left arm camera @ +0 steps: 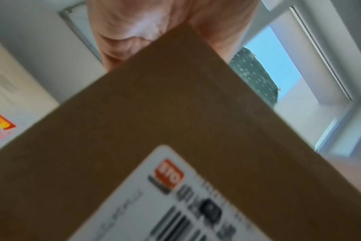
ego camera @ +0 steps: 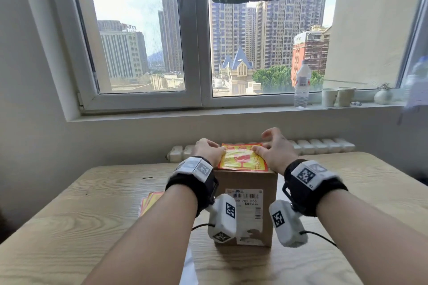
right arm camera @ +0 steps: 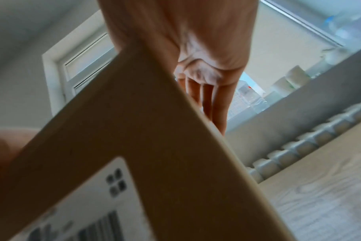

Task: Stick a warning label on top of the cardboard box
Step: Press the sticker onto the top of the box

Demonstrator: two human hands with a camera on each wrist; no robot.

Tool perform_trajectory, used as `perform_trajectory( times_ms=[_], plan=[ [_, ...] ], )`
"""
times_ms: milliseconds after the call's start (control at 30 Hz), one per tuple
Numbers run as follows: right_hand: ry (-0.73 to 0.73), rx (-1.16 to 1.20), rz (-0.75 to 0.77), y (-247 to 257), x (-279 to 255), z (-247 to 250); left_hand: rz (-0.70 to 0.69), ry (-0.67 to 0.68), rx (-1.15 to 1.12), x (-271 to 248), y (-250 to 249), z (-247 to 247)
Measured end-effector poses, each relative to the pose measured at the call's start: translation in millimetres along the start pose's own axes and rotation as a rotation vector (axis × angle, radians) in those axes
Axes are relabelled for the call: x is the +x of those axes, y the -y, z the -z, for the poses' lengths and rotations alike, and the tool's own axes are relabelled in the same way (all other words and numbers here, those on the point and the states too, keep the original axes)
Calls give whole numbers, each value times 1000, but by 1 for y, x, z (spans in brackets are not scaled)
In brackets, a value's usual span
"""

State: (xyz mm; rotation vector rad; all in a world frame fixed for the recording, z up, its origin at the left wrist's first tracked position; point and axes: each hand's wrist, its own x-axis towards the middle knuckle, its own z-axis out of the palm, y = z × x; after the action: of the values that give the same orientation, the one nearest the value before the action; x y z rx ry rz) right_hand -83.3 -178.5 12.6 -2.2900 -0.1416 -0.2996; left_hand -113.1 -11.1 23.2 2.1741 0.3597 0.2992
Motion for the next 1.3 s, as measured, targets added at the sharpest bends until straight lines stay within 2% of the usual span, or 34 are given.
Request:
perform_trajectory(
  times_ms=[67,133,200,300,433,533,633,733,800,933,1033,1133,1300],
  plan=[
    [-21,-71,90,4,-2,-2,-95,-29,31,-2,-2,-5],
    [-9,-132,174,6,-3,-2,-187,36,39,2,-1,-11],
    [32,-136,179,5,-4,1,-228,108,68,2,1,-14],
    [70,-116,123,5,-7,4,-210,153,85,-1,1,-12],
    [38,-196,47,9,-10,5,-171,87,151,-5,1,-11],
    [89,-245,51,12,-13,7,-145,64,141,-9,1,-12],
    [147,-186,53,11,-13,7,-82,45,49,-9,3,-12],
    [127,-163,-21,9,-13,6,21,51,-93,-11,2,-7],
    [104,-95,-82,7,-15,6,91,89,-146,-15,4,-3],
    [111,203,-229,2,-29,12,185,165,-272,-23,15,7],
    [180,319,-343,-3,-38,11,219,233,-283,-29,19,9],
    [228,373,-413,0,-41,6,190,233,-250,-31,14,8],
    [177,373,-379,13,-20,5,136,183,-225,-8,10,2]
  ],
)
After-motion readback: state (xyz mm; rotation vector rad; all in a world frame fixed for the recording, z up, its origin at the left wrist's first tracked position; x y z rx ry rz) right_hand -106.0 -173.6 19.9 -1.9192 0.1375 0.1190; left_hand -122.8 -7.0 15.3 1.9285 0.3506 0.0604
